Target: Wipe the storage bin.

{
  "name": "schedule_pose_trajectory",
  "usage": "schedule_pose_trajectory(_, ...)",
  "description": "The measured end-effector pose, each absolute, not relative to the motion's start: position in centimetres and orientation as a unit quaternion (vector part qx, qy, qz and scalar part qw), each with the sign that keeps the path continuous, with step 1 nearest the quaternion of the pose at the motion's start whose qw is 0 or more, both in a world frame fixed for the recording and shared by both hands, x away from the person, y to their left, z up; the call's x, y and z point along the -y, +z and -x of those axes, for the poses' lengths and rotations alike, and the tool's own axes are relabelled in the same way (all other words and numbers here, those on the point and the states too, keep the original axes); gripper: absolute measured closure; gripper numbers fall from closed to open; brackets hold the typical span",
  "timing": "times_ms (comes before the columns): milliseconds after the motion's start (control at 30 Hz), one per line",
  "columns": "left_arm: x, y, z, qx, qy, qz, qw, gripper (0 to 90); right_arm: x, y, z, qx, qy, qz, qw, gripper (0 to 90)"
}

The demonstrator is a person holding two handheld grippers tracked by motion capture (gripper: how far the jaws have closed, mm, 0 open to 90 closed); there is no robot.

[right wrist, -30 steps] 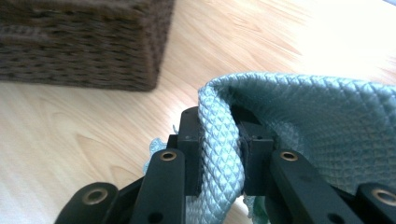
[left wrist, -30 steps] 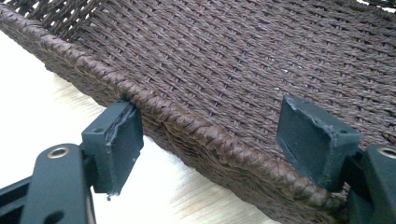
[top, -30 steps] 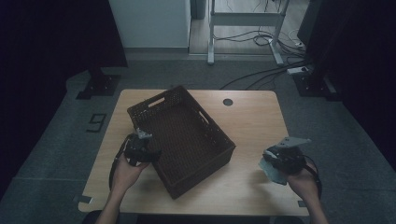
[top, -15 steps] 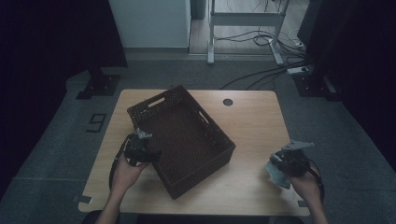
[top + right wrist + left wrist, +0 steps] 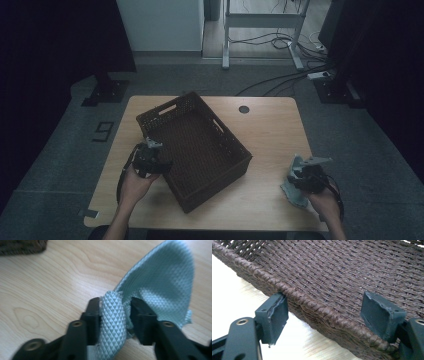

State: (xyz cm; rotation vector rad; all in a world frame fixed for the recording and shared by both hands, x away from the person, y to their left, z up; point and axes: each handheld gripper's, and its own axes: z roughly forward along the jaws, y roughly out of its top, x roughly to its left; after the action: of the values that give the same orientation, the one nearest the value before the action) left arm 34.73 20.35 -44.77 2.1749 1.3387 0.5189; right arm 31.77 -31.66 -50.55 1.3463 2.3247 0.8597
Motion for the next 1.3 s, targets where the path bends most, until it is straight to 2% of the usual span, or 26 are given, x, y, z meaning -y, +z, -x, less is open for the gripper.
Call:
schedule_pose_trajectory(67, -20.3, -44.8, -34.7, -0.497, 0.191, -0.805, 0.263, 19.8, 31.7, -49.9, -31.5, -0.812, 0.307, -0.468, 0.164, 46.6)
schedule_pose_trajectory(167, -20.3, -44.7, -34.7, -0.496, 0.186, -0.806, 0.262, 16.8, 31.6, -49.2, -31.2, -0.813, 0.308, -0.463, 0.172, 41.8)
schedule_pose_trajectory(200, -20.3, -44.7, -34.7, -0.495, 0.185, -0.807, 0.261, 14.8, 31.5, -48.3, -31.0, -0.813, 0.314, -0.457, 0.177, 37.1)
schedule_pose_trajectory(367, -20.2, -44.6, -34.6, -0.495, 0.185, -0.809, 0.258, 16.5, 30.9, -46.8, -30.9, -0.814, 0.328, -0.442, 0.185, 33.7)
schedule_pose_trajectory(567, -20.1, -44.5, -34.6, -0.497, 0.181, -0.81, 0.252, 19.0, 28.1, -46.3, -31.7, -0.815, 0.374, -0.412, 0.162, 29.9)
schedule_pose_trajectory(767, -20.3, -44.5, -34.6, -0.496, 0.18, -0.811, 0.251, 23.3, 25.0, -47.4, -32.5, -0.833, 0.378, -0.381, 0.138, 30.0)
schedule_pose_trajectory(867, -20.8, -44.5, -34.8, -0.501, 0.176, -0.809, 0.253, 25.3, 22.9, -48.1, -33.1, -0.839, 0.395, -0.359, 0.104, 31.6)
schedule_pose_trajectory(1067, -21.5, -44.4, -34.9, -0.506, 0.178, -0.805, 0.252, 29.2, 20.5, -48.4, -33.7, -0.847, 0.403, -0.334, 0.091, 34.0)
schedule_pose_trajectory(1133, -21.7, -44.4, -34.9, -0.505, 0.177, -0.806, 0.253, 31.9, 19.8, -48.4, -33.8, -0.85, 0.404, -0.325, 0.09, 37.7)
schedule_pose_trajectory(1267, -21.6, -44.4, -34.8, -0.497, 0.181, -0.81, 0.252, 35.9, 18.7, -48.4, -33.8, -0.854, 0.415, -0.306, 0.074, 50.6)
schedule_pose_trajectory(1300, -21.6, -44.4, -34.8, -0.497, 0.184, -0.811, 0.25, 36.2, 18.4, -48.4, -33.7, -0.854, 0.417, -0.304, 0.074, 51.2)
